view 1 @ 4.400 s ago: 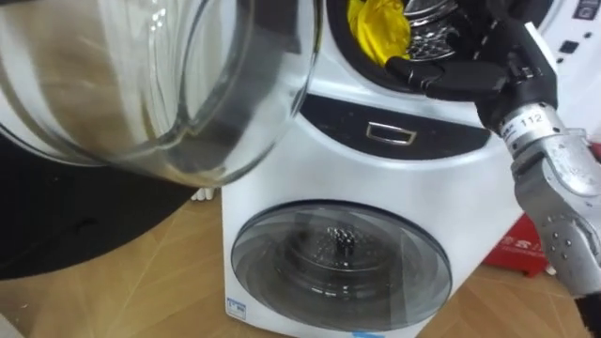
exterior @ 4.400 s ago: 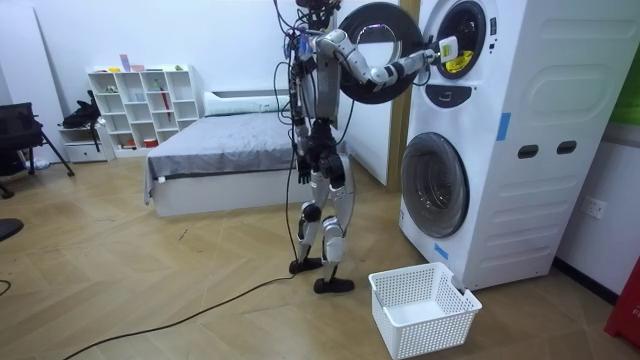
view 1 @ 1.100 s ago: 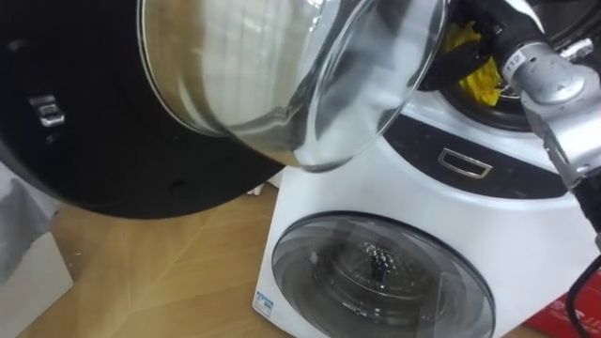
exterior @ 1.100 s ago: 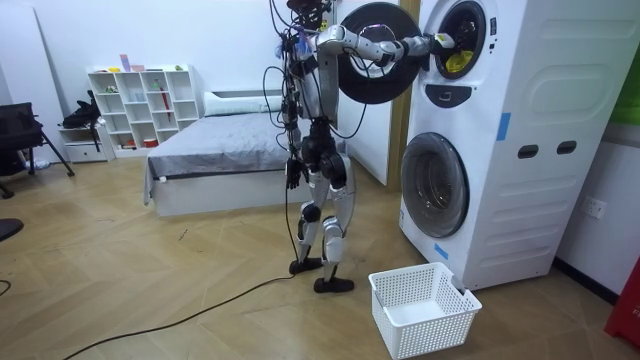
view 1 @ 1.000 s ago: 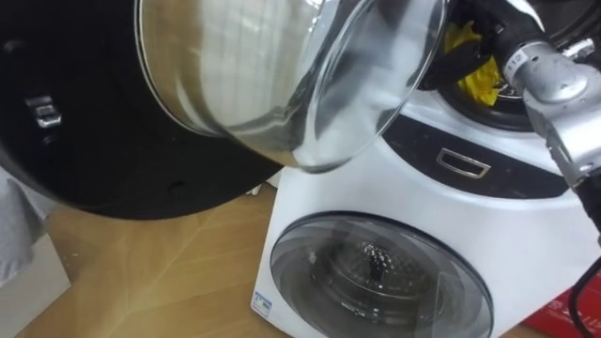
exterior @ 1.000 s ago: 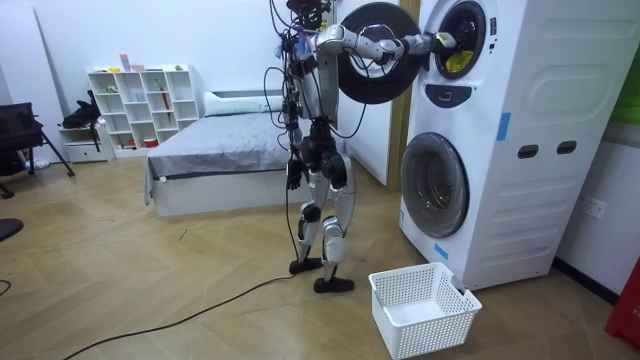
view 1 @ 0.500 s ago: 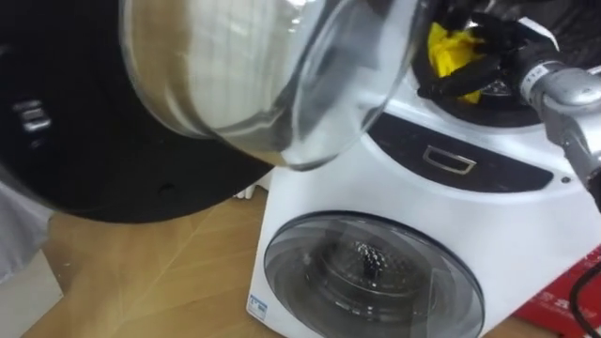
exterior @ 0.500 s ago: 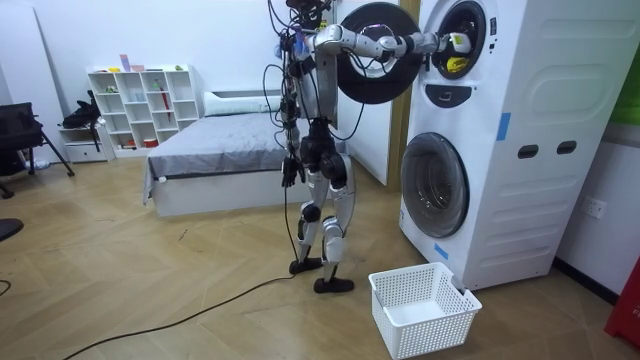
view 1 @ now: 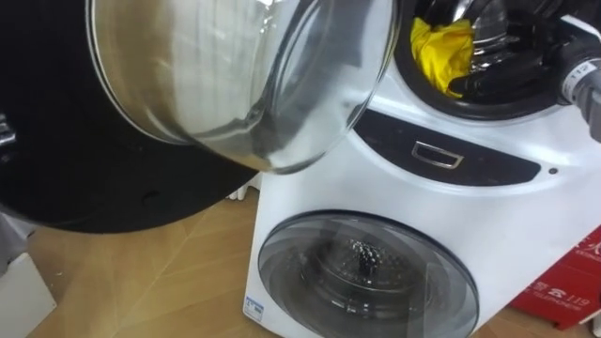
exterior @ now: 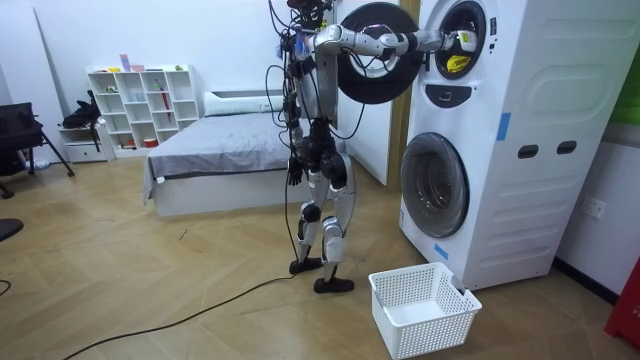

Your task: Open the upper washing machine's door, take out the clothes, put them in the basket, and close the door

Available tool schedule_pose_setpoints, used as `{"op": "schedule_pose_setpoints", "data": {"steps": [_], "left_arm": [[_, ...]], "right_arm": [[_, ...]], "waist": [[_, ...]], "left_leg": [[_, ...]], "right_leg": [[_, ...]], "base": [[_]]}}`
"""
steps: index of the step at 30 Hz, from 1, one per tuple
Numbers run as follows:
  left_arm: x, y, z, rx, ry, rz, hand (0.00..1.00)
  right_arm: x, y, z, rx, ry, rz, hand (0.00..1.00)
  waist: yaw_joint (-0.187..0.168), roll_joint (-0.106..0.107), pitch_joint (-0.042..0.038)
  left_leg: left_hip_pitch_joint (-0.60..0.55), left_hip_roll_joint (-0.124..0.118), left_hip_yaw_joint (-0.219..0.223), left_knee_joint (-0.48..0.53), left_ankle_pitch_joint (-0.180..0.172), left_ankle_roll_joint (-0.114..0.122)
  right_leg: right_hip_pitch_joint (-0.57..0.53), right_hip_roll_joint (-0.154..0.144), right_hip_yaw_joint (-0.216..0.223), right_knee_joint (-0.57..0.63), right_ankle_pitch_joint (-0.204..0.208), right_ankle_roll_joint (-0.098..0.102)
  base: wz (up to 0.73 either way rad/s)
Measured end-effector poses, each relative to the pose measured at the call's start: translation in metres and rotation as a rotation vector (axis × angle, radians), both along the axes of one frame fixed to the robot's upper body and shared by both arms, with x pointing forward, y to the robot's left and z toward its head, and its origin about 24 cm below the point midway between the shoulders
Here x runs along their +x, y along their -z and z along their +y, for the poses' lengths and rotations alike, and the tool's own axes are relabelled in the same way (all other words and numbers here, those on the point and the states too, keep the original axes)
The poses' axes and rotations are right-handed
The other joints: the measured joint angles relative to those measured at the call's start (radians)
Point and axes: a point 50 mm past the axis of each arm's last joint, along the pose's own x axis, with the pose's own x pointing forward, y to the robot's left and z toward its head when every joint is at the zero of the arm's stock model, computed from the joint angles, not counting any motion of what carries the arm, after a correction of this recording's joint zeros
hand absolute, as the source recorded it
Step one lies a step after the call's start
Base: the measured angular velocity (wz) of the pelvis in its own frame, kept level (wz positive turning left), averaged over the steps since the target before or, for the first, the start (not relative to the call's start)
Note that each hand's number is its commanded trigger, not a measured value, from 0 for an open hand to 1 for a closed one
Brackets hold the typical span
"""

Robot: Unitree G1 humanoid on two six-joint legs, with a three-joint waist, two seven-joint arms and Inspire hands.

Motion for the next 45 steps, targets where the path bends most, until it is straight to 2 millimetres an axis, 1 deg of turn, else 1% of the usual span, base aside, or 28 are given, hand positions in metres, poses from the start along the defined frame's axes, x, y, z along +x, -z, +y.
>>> {"op": "schedule_pose_setpoints", "data": {"steps": [8,11,14,19,20,21,22,24,26,28,30,31,32,33,36,38,39,40,41,42,43,44,45], "left_arm": [[-0.007,0.0,0.0,-0.026,-0.009,0.009,0.0],[-0.007,0.001,-0.001,-0.037,-0.007,0.008,0.0],[-0.006,0.001,-0.001,-0.043,-0.006,0.005,0.0],[-0.003,0.001,-0.001,-0.047,-0.001,-0.003,0.0],[-0.003,0.001,-0.002,-0.047,0.0,-0.002,0.0],[-0.003,0.001,-0.002,-0.045,0.0,-0.002,0.0],[-0.002,0.001,-0.002,-0.045,0.0,-0.003,0.0],[0.001,0.001,-0.002,-0.047,0.002,-0.009,0.0],[-0.002,0.001,-0.002,-0.047,0.001,-0.004,0.0],[-0.003,0.001,-0.002,-0.048,-0.002,0.002,0.0],[-0.004,0.002,-0.002,-0.05,-0.004,0.006,0.0],[-0.004,0.002,-0.003,-0.051,-0.004,0.007,0.0],[-0.004,0.002,-0.003,-0.05,-0.005,0.008,0.0],[-0.006,0.002,-0.003,-0.05,-0.006,0.011,0.0],[-0.011,0.002,-0.003,-0.052,-0.013,0.025,0.0],[-0.013,0.002,-0.003,-0.053,-0.021,0.026,0.0],[-0.014,0.002,-0.003,-0.054,-0.023,0.031,0.0],[-0.014,0.002,-0.003,-0.053,-0.023,0.032,0.0],[-0.014,0.002,-0.003,-0.053,-0.023,0.032,0.0],[-0.014,0.003,-0.003,-0.054,-0.025,0.038,0.0],[-0.017,0.003,-0.003,-0.054,-0.029,0.048,0.0],[-0.018,0.003,-0.003,-0.054,-0.031,0.054,0.0],[-0.022,0.003,-0.003,-0.05,-0.034,0.065,0.0]], "right_arm": [[-0.001,0.003,-0.002,-0.016,0.0,0.02,0.0],[-0.001,0.003,-0.002,-0.027,-0.002,0.024,0.0],[-0.001,0.003,-0.002,-0.027,-0.002,0.025,0.0],[0.0,0.004,-0.002,-0.054,0.0,0.034,0.0],[0.0,0.005,-0.002,-0.056,-0.001,0.036,0.0],[0.0,0.006,-0.001,-0.063,-0.004,0.042,0.0],[0.0,0.009,0.0,-0.076,-0.006,0.053,0.0],[0.001,0.012,0.004,-0.104,-0.015,0.066,0.0],[0.003,0.015,0.009,-0.129,-0.024,0.079,0.0],[0.005,0.02,0.016,-0.167,-0.033,0.101,0.0],[0.006,0.027,0.02,-0.195,-0.027,0.113,0.0],[0.005,0.031,0.021,-0.209,-0.015,0.12,0.0],[0.005,0.032,0.02,-0.22,-0.005,0.119,0.0],[0.005,0.032,0.019,-0.232,0.013,0.115,0.0],[0.005,0.032,0.02,-0.255,0.019,0.116,0.0],[0.006,0.034,0.022,-0.284,0.015,0.124,0.0],[0.006,0.037,0.024,-0.295,0.015,0.128,0.0],[0.005,0.04,0.024,-0.307,0.022,0.133,0.0],[0.005,0.042,0.024,-0.316,0.027,0.136,0.0],[0.005,0.042,0.024,-0.327,0.034,0.134,0.38],[0.005,0.042,0.025,-0.333,0.037,0.132,0.76],[0.005,0.042,0.025,-0.336,0.038,0.132,1.0],[0.005,0.042,0.024,-0.34,0.044,0.131,1.0]], "waist": [[0.001,0.0,0.0],[0.001,0.001,0.001],[0.009,0.003,0.0021],[0.034,0.005,0.0042],[0.037,0.004,0.0063],[0.042,0.004,0.0119],[0.048,0.004,0.0136],[0.053,0.002,0.0146],[0.059,0.001,0.015],[0.083,-0.001,0.0144],[0.097,-0.002,0.0144],[0.106,-0.002,0.0142],[0.107,-0.002,0.0141],[0.109,-0.002,0.014],[0.115,-0.003,0.0138],[0.12,-0.001,0.0148],[0.13,0.002,0.0172],[0.132,0.009,0.0219],[0.134,0.005,0.0194],[0.136,0.011,0.0233],[0.137,0.011,0.0234],[0.138,0.013,0.0241],[0.139,0.014,0.0241]], "left_leg": [[-0.003,0.0,-0.005,-0.002,0.0,0.0],[-0.002,-0.001,-0.006,-0.003,0.0,0.0],[0.0,-0.001,-0.002,-0.003,0.0,0.0],[0.004,0.0,-0.006,-0.002,0.0,0.0],[0.007,0.0,-0.006,-0.002,0.0,0.0],[0.014,0.001,-0.006,-0.003,0.0,0.0],[0.016,0.001,-0.006,-0.006,0.0,0.0],[0.015,0.001,-0.007,-0.009,0.0,-0.001],[0.015,0.001,-0.01,-0.015,-0.001,-0.001],[0.017,0.002,-0.009,-0.017,-0.001,-0.002],[0.016,0.002,-0.011,-0.012,-0.001,-0.002],[0.015,0.002,-0.013,-0.012,-0.001,-0.002],[0.014,0.002,-0.016,-0.012,-0.001,-0.002],[0.011,0.001,-0.026,-0.012,-0.001,-0.002],[0.01,0.001,-0.031,-0.008,-0.001,-0.001],[0.013,0.001,-0.031,-0.001,-0.001,-0.001],[0.017,0.001,-0.03,0.0,-0.001,-0.001],[0.018,0.0,-0.033,0.002,-0.001,-0.001],[0.018,0.0,-0.036,0.002,-0.001,-0.001],[0.017,0.0,-0.039,0.0,-0.001,-0.001],[0.016,-0.001,-0.04,-0.002,-0.001,-0.002],[0.016,-0.002,-0.041,-0.004,-0.001,-0.002],[0.014,-0.003,-0.042,-0.006,0.0,-0.003]], "right_leg": [[0.0,0.0,-0.002,-0.002,0.0,0.0],[0.0,0.0,-0.002,-0.001,0.0,0.0],[0.0,0.001,0.001,-0.002,0.0,0.0],[0.003,0.001,0.002,-0.002,0.0,0.0],[0.004,0.0,0.002,-0.002,0.0,0.0],[0.01,-0.001,0.002,-0.002,0.0,0.0],[0.014,0.0,0.002,-0.003,0.0,0.0],[0.013,0.001,0.001,-0.003,0.0,0.0],[0.013,0.002,0.0,-0.003,0.0,0.0],[0.013,0.005,0.001,-0.003,0.0,0.0],[0.013,0.006,-0.005,-0.003,0.0,0.0],[0.012,0.005,-0.01,-0.003,0.0,0.0],[0.012,0.004,-0.013,-0.003,0.0,0.0],[0.012,0.003,-0.024,-0.003,0.0,0.0],[0.015,0.002,-0.03,-0.003,0.0,0.0],[0.019,0.002,-0.03,-0.003,0.0,0.0],[0.024,0.002,-0.03,-0.003,-0.002,0.0],[0.028,0.0,-0.033,-0.004,-0.003,0.0],[0.029,-0.002,-0.037,-0.004,-0.003,0.0],[0.029,-0.007,-0.043,-0.004,-0.003,0.0],[0.029,-0.009,-0.049,-0.004,-0.004,-0.001],[0.029,-0.009,-0.052,-0.004,-0.004,-0.001],[0.029,-0.01,-0.055,-0.003,-0.004,-0.001]], "base": [[0.0],[0.0],[-0.02],[-0.01],[0.0],[0.0],[0.0],[0.0],[0.0],[0.0],[0.03],[0.08],[0.15],[0.16],[0.06],[-0.06],[-0.03],[0.0],[0.11],[0.09],[0.06],[0.05],[0.06]]}}
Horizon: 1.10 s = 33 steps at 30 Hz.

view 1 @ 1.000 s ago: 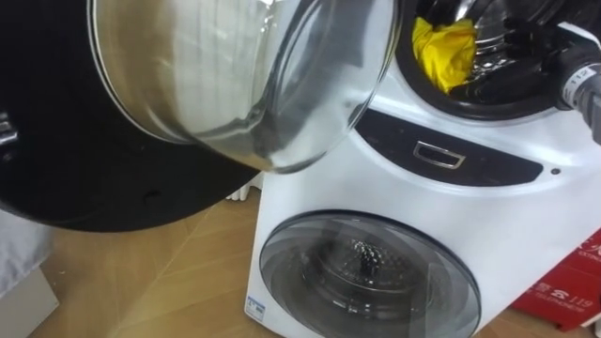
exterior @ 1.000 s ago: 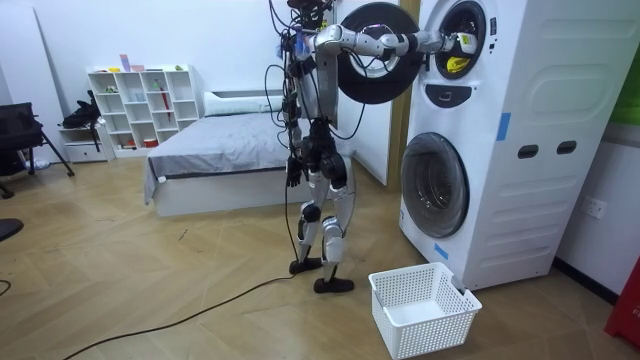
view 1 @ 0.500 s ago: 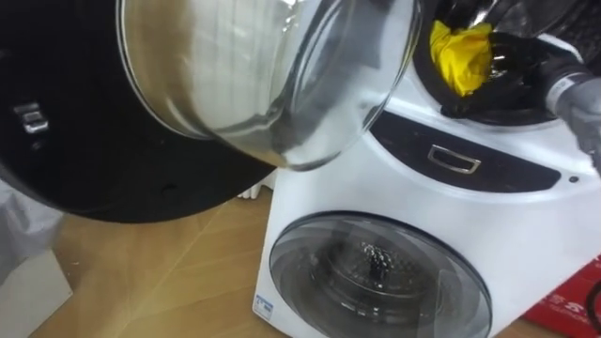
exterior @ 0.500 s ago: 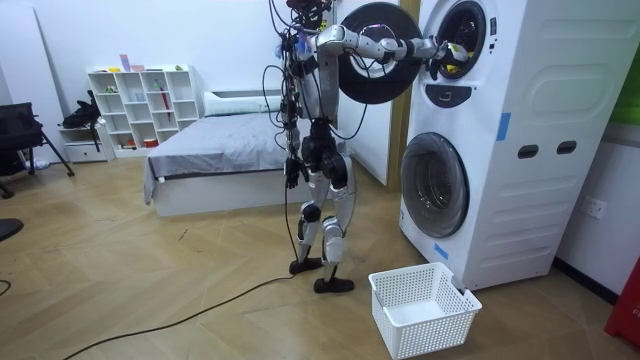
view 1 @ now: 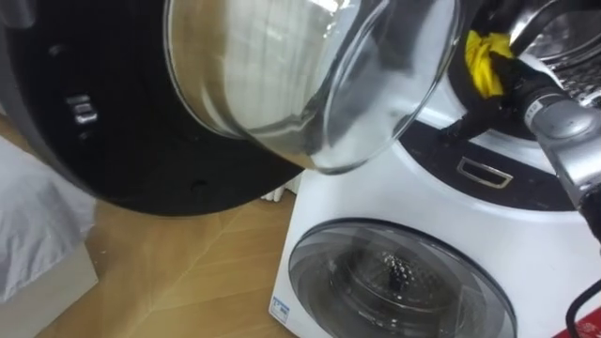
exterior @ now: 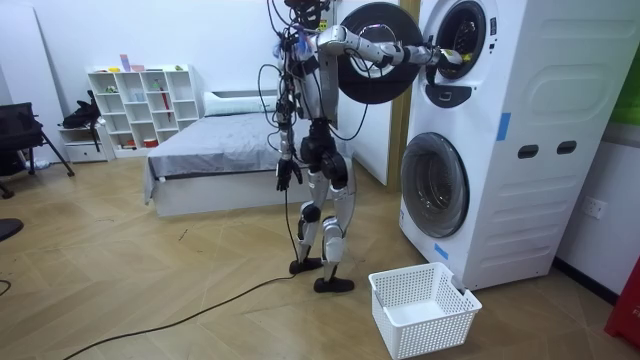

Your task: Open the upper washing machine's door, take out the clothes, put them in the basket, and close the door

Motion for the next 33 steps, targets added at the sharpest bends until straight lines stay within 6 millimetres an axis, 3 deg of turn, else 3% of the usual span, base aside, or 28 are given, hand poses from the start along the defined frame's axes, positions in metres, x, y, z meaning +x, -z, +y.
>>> {"op": "schedule_pose_setpoints", "data": {"steps": [7,18,21,33], "left_arm": [[-0.009,-0.001,0.001,0.001,-0.009,0.031,0.0],[-0.006,-0.001,0.002,0.006,-0.004,0.018,0.0],[0.001,-0.002,0.003,0.009,0.0,-0.004,0.0],[0.019,-0.003,0.005,0.013,0.013,-0.105,0.0]], "right_arm": [[-0.004,-0.006,-0.017,-0.009,0.061,-0.02,1.0],[-0.006,-0.002,-0.02,-0.009,0.065,-0.018,1.0],[-0.006,-0.004,-0.018,-0.015,0.042,-0.028,1.0],[-0.008,-0.012,-0.006,-0.001,-0.073,-0.096,1.0]], "waist": [[-0.007,0.0,-0.0045],[-0.005,0.0,-0.0052],[-0.007,0.003,-0.0073],[-0.037,0.018,-0.0144]], "left_leg": [[-0.002,-0.002,-0.018,0.003,0.003,-0.005],[-0.002,-0.001,-0.02,0.003,0.004,-0.005],[0.0,0.001,-0.015,0.003,0.004,-0.005],[0.005,0.014,0.016,-0.006,0.005,-0.008]], "right_leg": [[0.005,0.0,-0.015,0.002,0.0,0.0],[0.006,0.002,-0.019,0.003,0.0,0.0],[0.005,0.008,0.001,0.001,0.0,0.0],[-0.002,0.012,0.007,-0.001,0.0,0.0]], "base": [[0.06],[0.0],[-0.05],[-0.04]]}}
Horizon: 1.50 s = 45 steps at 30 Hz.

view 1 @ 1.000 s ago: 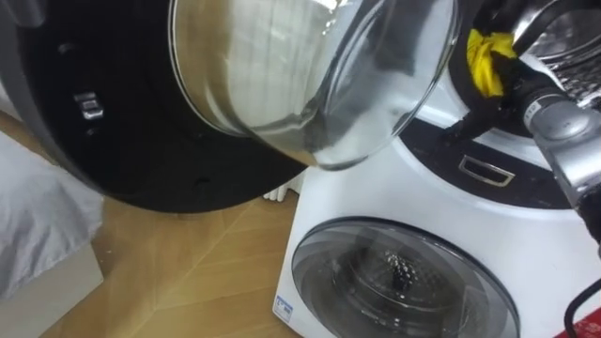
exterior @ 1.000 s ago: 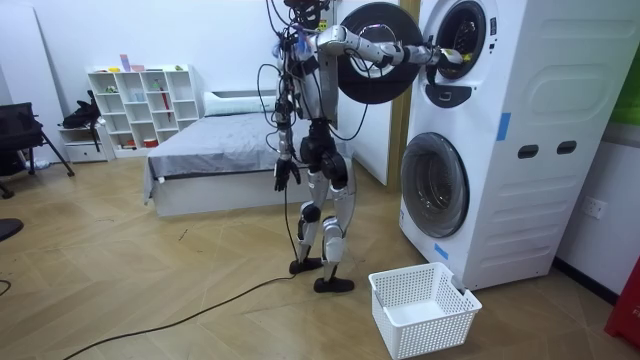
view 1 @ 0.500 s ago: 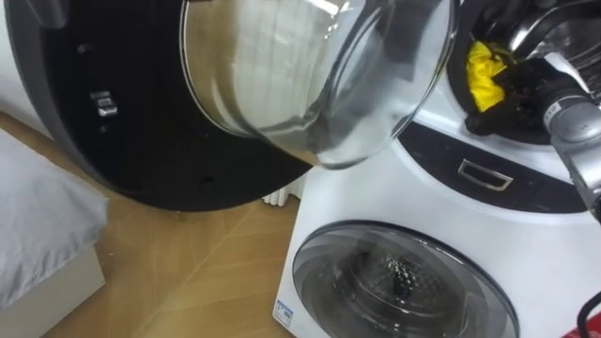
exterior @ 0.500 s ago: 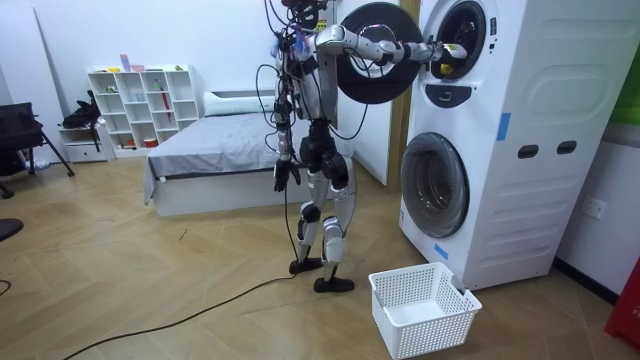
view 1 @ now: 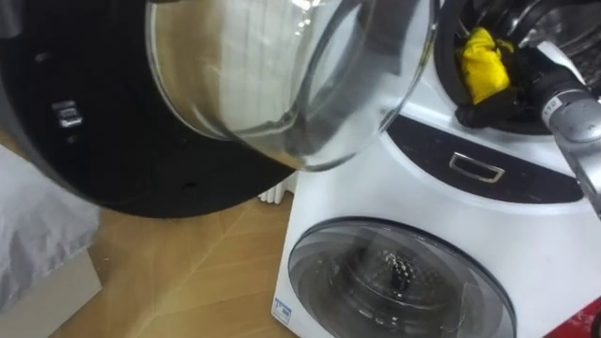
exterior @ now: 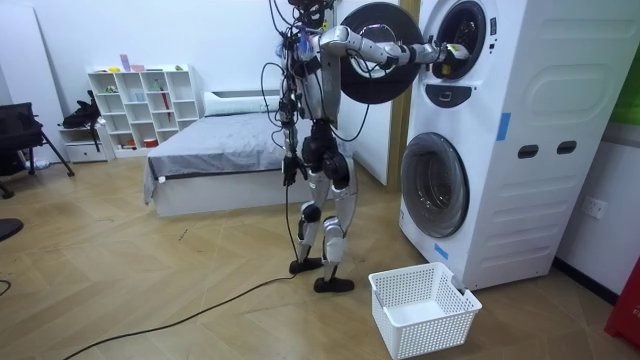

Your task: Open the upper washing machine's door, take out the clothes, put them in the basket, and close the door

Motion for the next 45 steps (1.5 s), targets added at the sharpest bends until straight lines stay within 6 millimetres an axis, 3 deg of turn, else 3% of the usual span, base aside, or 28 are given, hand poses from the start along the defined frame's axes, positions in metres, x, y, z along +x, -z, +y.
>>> {"op": "schedule_pose_setpoints", "data": {"steps": [5,12,14,15,16,17,18,20,21,22,23,25,28,30,33,39,45], "left_arm": [[0.004,0.0,0.001,0.002,-0.017,-0.016,0.0],[-0.005,0.0,0.001,0.011,-0.011,-0.014,0.0],[-0.009,0.0,0.0,0.011,-0.017,-0.011,0.0],[-0.009,0.0,-0.001,0.013,-0.013,-0.012,0.0],[-0.004,0.001,-0.002,0.013,-0.003,-0.028,0.0],[-0.003,0.001,-0.003,0.015,0.005,-0.029,0.0],[-0.012,0.002,-0.005,0.019,-0.002,-0.003,0.0],[-0.021,0.004,-0.008,0.009,-0.013,0.027,0.0],[-0.021,0.004,-0.009,0.007,-0.019,0.026,0.0],[-0.023,0.004,-0.008,0.01,-0.035,0.018,0.0],[-0.024,0.004,-0.009,0.01,-0.044,0.019,0.0],[-0.033,0.005,-0.013,0.017,-0.113,0.017,0.0],[-0.031,0.004,-0.011,0.034,-0.111,-0.006,0.0],[-0.027,0.003,-0.011,0.039,-0.102,-0.028,0.0],[-0.025,0.004,-0.012,0.033,-0.086,-0.04,0.0],[-0.023,0.004,-0.013,0.008,-0.075,-0.055,0.0],[-0.02,0.003,-0.012,0.006,-0.066,-0.069,0.0]], "right_arm": [[-0.005,-0.005,0.013,-0.024,-0.054,-0.067,1.0],[-0.031,-0.005,0.033,-0.033,-0.117,-0.207,1.0],[-0.04,-0.005,0.041,-0.034,-0.14,-0.235,1.0],[-0.047,-0.001,0.044,-0.028,-0.139,-0.252,1.0],[-0.058,-0.003,0.035,-0.029,-0.107,-0.28,1.0],[-0.062,-0.003,0.033,-0.03,-0.101,-0.287,1.0],[-0.067,0.0,0.038,-0.024,-0.112,-0.289,1.0],[-0.073,0.002,0.046,-0.005,-0.136,-0.303,1.0],[-0.077,0.0,0.05,-0.005,-0.157,-0.321,1.0],[-0.082,-0.009,0.059,0.005,-0.201,-0.359,1.0],[-0.086,-0.014,0.064,0.014,-0.225,-0.386,1.0],[-0.102,-0.029,0.081,0.116,-0.332,-0.478,1.0],[-0.117,-0.042,0.091,0.241,-0.445,-0.551,1.0],[-0.127,-0.045,0.094,0.265,-0.499,-0.591,1.0],[-0.136,-0.038,0.093,0.282,-0.54,-0.577,1.0],[-0.14,-0.031,0.08,0.335,-0.534,-0.536,1.0],[-0.145,-0.029,0.074,0.339,-0.531,-0.527,1.0]], "waist": [[-0.005,0.0,-0.0004],[-0.046,0.017,-0.0111],[-0.055,0.013,-0.0109],[-0.06,-0.002,-0.0093],[-0.075,-0.003,-0.0094],[-0.076,-0.003,-0.0132],[-0.063,-0.013,-0.0246],[-0.06,-0.005,-0.0181],[-0.045,0.001,-0.015],[-0.052,0.0,-0.0149],[-0.06,0.003,-0.0149],[-0.113,0.029,-0.0152],[-0.156,0.019,-0.0084],[-0.162,0.011,-0.0038],[-0.172,0.006,-0.0033],[-0.218,0.0,-0.001],[-0.231,0.007,0.0031]], "left_leg": [[0.0,0.002,0.028,-0.008,0.0,0.0],[0.01,0.002,0.04,-0.006,0.001,-0.002],[-0.02,-0.005,0.074,0.06,-0.003,-0.009],[-0.097,-0.015,0.101,0.127,-0.026,-0.05],[-0.178,-0.005,0.106,0.058,0.003,-0.045],[-0.208,0.007,0.122,0.031,0.079,-0.025],[-0.199,0.007,0.168,0.044,0.1,-0.002],[-0.165,0.003,0.158,0.038,0.099,-0.001],[-0.147,0.005,0.109,0.022,0.099,-0.002],[-0.144,-0.002,0.08,0.014,0.093,-0.011],[-0.138,-0.004,0.073,0.009,0.086,-0.022],[-0.089,0.003,0.095,-0.023,0.083,-0.03],[-0.044,0.019,0.115,-0.028,0.084,-0.031],[-0.036,0.026,0.115,-0.029,0.084,-0.031],[-0.014,0.037,0.137,-0.032,0.081,-0.035],[-0.001,0.034,0.139,-0.034,0.073,-0.046],[-0.003,0.034,0.17,-0.034,0.053,-0.046]], "right_leg": [[-0.015,0.004,0.031,-0.001,-0.003,-0.004],[-0.015,0.008,0.071,-0.001,-0.003,-0.004],[-0.011,-0.007,0.133,-0.003,-0.001,-0.006],[-0.007,-0.031,0.237,-0.005,-0.001,-0.006],[-0.017,-0.043,0.278,0.005,-0.005,0.005],[-0.029,-0.046,0.292,0.021,-0.02,0.027],[-0.042,-0.06,0.318,0.044,-0.046,0.071],[-0.044,-0.063,0.276,0.049,-0.056,0.079],[-0.059,-0.054,0.267,0.025,-0.057,0.073],[-0.072,-0.051,0.263,-0.015,-0.002,0.068],[-0.073,-0.051,0.25,-0.009,-0.007,0.046],[-0.036,-0.04,0.224,0.006,-0.011,0.044],[0.005,-0.025,0.22,0.006,-0.012,0.044],[0.007,-0.017,0.219,0.016,-0.012,0.044],[0.009,-0.01,0.214,0.04,-0.012,0.044],[0.018,-0.012,0.245,0.035,-0.012,0.044],[0.003,0.0,0.271,0.027,-0.012,0.044]], "base": [[-0.18],[-0.08],[-0.07],[0.39],[0.4],[-0.18],[-0.72],[-0.74],[-0.62],[-0.5],[-0.09],[0.17],[0.09],[-0.04],[-0.13],[-0.03],[-0.2]]}}
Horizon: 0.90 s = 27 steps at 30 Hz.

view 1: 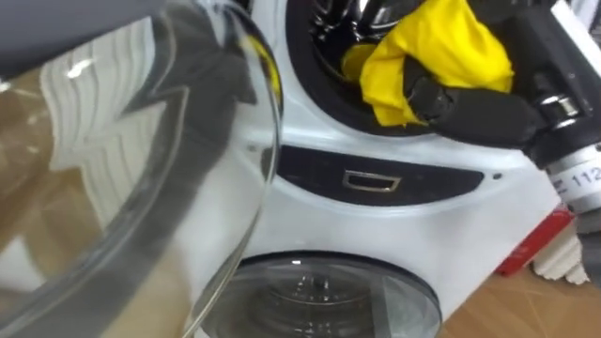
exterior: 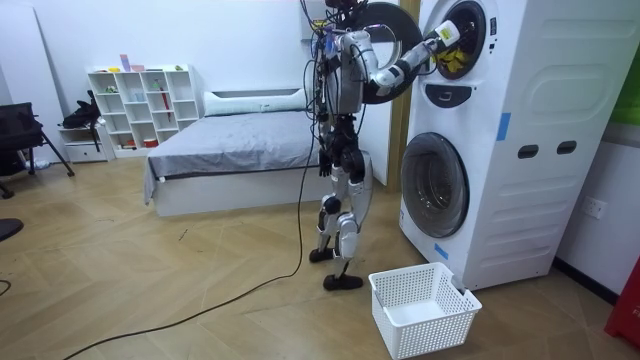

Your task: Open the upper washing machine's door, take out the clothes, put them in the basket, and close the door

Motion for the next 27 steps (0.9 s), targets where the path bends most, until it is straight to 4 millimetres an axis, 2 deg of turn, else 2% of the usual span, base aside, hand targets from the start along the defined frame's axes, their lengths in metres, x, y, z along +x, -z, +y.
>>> {"op": "schedule_pose_setpoints", "data": {"steps": [2,4,5,6,8,10,11,13,16,20,23,26,27], "left_arm": [[0.001,0.0,0.0,0.001,0.003,-0.004,0.0],[0.001,0.0,-0.001,-0.003,0.001,-0.004,0.0],[0.0,0.001,-0.001,-0.004,0.0,-0.001,0.0],[-0.002,0.001,-0.002,-0.006,-0.002,0.008,0.0],[-0.004,0.002,-0.004,-0.011,-0.004,0.018,0.0],[-0.007,0.003,-0.006,-0.016,0.003,0.033,0.0],[-0.008,0.003,-0.007,-0.017,0.011,0.037,0.0],[-0.014,0.004,-0.01,-0.023,0.016,0.056,0.0],[-0.019,0.004,-0.011,-0.025,0.016,0.068,0.0],[-0.017,0.004,-0.011,-0.025,0.018,0.067,0.0],[-0.015,0.004,-0.01,-0.025,0.019,0.063,0.0],[-0.009,0.004,-0.008,-0.02,0.015,0.047,0.0],[-0.009,0.004,-0.007,-0.016,0.017,0.051,0.0]], "right_arm": [[-0.003,0.006,-0.001,0.013,-0.003,0.022,1.0],[-0.005,0.009,0.0,0.022,-0.018,0.035,1.0],[-0.006,0.01,0.0,0.022,-0.02,0.039,1.0],[-0.007,0.011,-0.001,0.022,-0.026,0.045,1.0],[-0.011,0.013,-0.003,0.024,-0.021,0.048,1.0],[-0.016,0.017,-0.01,0.018,-0.001,0.067,1.0],[-0.017,0.018,-0.012,0.016,0.004,0.071,1.0],[-0.018,0.017,-0.015,0.013,0.013,0.068,1.0],[-0.022,0.016,-0.025,0.016,0.058,0.059,1.0],[-0.035,0.018,-0.036,0.008,0.119,0.055,1.0],[-0.046,0.023,-0.046,0.013,0.171,0.068,1.0],[-0.053,0.025,-0.054,0.038,0.193,0.086,1.0],[-0.055,0.024,-0.059,0.034,0.216,0.08,1.0]], "waist": [[0.0,-0.001,-0.0006],[-0.008,0.008,0.0041],[-0.009,0.009,0.0023],[-0.013,0.012,-0.0053],[-0.016,0.019,-0.0103],[-0.019,0.028,-0.0199],[-0.023,0.027,-0.0206],[-0.044,0.031,-0.019],[-0.055,0.033,-0.0179],[-0.078,0.018,-0.016],[-0.105,0.006,-0.0096],[-0.132,0.002,-0.0097],[-0.152,0.002,-0.0087]], "left_leg": [[-0.002,0.0,0.005,0.0,-0.004,0.0],[-0.008,0.002,0.009,0.0,-0.025,0.005],[-0.011,0.003,0.012,0.003,-0.025,0.005],[-0.022,0.002,0.014,0.009,-0.028,0.004],[-0.021,0.002,0.022,0.012,-0.028,0.004],[-0.021,0.002,0.029,0.018,-0.028,0.003],[-0.021,0.002,0.033,0.02,-0.028,0.003],[-0.017,0.002,0.046,0.024,-0.027,0.003],[-0.009,0.002,0.064,0.024,-0.028,0.003],[-0.001,0.004,0.093,0.021,-0.029,0.002],[0.004,0.01,0.123,0.018,-0.035,-0.001],[0.02,0.025,0.186,0.016,-0.051,-0.007],[0.027,0.028,0.207,0.014,-0.055,-0.009]], "right_leg": [[0.001,0.002,0.014,-0.011,0.0,0.0],[-0.004,0.01,0.027,-0.013,-0.007,-0.004],[-0.007,0.01,0.027,-0.012,-0.007,-0.004],[-0.014,0.009,0.028,-0.011,-0.007,-0.004],[-0.015,0.009,0.03,-0.011,-0.007,-0.005],[-0.014,0.009,0.029,-0.009,-0.007,-0.006],[-0.014,0.008,0.029,-0.009,-0.007,-0.01],[-0.014,0.007,0.036,-0.007,-0.007,-0.018],[-0.015,0.009,0.055,-0.008,-0.006,-0.021],[-0.03,0.016,0.089,-0.009,-0.007,-0.022],[-0.035,0.024,0.113,-0.008,-0.003,-0.024],[-0.05,0.042,0.157,0.001,0.0,-0.025],[-0.058,0.049,0.173,0.01,0.0,-0.025]], "base": [[-0.11],[-0.17],[-0.18],[-0.18],[-0.12],[-0.06],[-0.09],[-0.13],[-0.18],[-0.23],[-0.34],[-0.57],[-0.6]]}}
